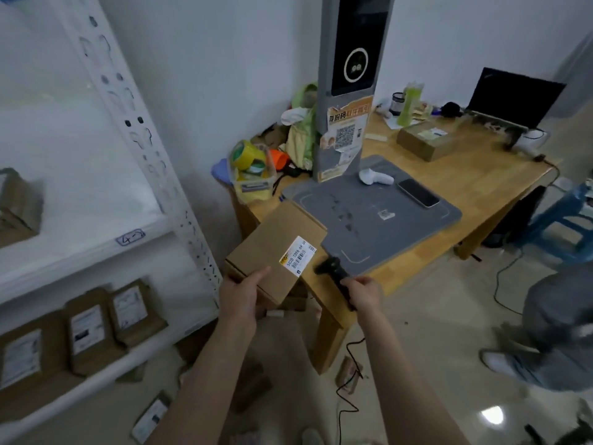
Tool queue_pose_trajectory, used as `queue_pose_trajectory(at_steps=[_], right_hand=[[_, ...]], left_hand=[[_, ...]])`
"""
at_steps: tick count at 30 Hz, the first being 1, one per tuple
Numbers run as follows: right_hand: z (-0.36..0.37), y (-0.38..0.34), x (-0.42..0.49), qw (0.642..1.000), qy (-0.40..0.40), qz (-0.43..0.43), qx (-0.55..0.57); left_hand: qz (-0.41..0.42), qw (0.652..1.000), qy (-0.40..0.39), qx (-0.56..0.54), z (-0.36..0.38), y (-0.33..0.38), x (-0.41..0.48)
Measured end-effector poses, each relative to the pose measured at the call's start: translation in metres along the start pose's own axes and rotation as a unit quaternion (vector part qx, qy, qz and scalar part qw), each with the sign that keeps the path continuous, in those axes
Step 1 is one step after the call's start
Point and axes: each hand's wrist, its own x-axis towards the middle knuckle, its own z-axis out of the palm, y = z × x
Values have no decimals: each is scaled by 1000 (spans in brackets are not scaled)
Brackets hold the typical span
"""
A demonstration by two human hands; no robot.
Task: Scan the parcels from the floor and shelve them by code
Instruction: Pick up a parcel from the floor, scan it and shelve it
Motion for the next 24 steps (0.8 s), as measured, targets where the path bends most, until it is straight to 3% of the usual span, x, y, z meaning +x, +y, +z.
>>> queue_pose_trajectory(at_steps=[6,12,15,19,24], right_hand=[[18,4,54,980,-69,-36,-181],[31,24,84,954,-122,-38,-272],[38,19,74,959,-130,-33,-249],[50,-6,27,975,-145,-121,-118],[42,-51,-45,925,-272,-266,-23]], left_hand=[[-5,998,58,-17,7,0,5],[10,995,91,-37,-2,2,0],[28,993,107,-50,-9,6,-2],[38,986,146,-72,-22,12,1],[65,976,182,-99,-42,27,2]])
